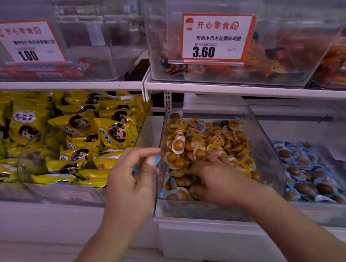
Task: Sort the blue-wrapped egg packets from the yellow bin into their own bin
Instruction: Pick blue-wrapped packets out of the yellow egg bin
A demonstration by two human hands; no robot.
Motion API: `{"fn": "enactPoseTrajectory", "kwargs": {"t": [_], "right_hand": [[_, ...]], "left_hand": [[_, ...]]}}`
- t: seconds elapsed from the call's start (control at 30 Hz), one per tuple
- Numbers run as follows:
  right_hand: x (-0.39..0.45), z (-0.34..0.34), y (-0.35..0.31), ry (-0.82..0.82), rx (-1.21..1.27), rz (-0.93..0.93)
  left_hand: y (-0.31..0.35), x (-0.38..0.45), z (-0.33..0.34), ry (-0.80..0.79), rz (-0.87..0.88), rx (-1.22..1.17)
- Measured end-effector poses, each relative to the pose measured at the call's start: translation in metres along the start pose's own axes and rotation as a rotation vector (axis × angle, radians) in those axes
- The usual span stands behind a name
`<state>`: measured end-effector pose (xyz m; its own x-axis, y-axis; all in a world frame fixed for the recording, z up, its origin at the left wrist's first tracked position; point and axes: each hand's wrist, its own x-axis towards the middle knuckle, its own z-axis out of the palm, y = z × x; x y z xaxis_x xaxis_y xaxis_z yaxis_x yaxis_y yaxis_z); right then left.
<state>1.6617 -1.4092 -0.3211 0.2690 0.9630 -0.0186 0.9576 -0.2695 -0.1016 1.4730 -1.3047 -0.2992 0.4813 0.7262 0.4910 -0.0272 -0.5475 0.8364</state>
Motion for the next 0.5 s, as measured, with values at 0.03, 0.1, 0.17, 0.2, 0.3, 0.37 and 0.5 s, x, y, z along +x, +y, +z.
{"fn": "enactPoseTrajectory", "kwargs": {"t": [0.03,0.1,0.17,0.2,0.3,0.37,0.5], "right_hand": [[0.0010,0.0012,0.0003,0.042,-0.023,0.003],[0.0024,0.0035,0.0033,0.129,-0.051,0.024],[0.0032,0.0063,0.0054,0.142,-0.055,0.054],[0.0042,0.0077,0.0050,0.130,-0.072,0.065],[0.0087,0.0102,0.0013,0.127,-0.113,0.099],[0.0100,0.0096,-0.0018,0.159,-0.074,0.125],[0.0058,0.0036,-0.0021,0.304,-0.003,0.150]], "left_hand": [[-0.0017,0.0018,-0.0002,0.048,-0.079,-0.056],[-0.0048,0.0043,0.0019,0.086,-0.204,-0.128],[-0.0062,0.0056,0.0054,0.078,-0.276,-0.204],[-0.0063,0.0060,0.0065,0.070,-0.294,-0.233],[-0.0060,0.0074,0.0068,0.056,-0.307,-0.248],[-0.0051,0.0086,0.0055,0.054,-0.319,-0.261],[-0.0051,0.0080,0.0026,0.052,-0.346,-0.257]]}}
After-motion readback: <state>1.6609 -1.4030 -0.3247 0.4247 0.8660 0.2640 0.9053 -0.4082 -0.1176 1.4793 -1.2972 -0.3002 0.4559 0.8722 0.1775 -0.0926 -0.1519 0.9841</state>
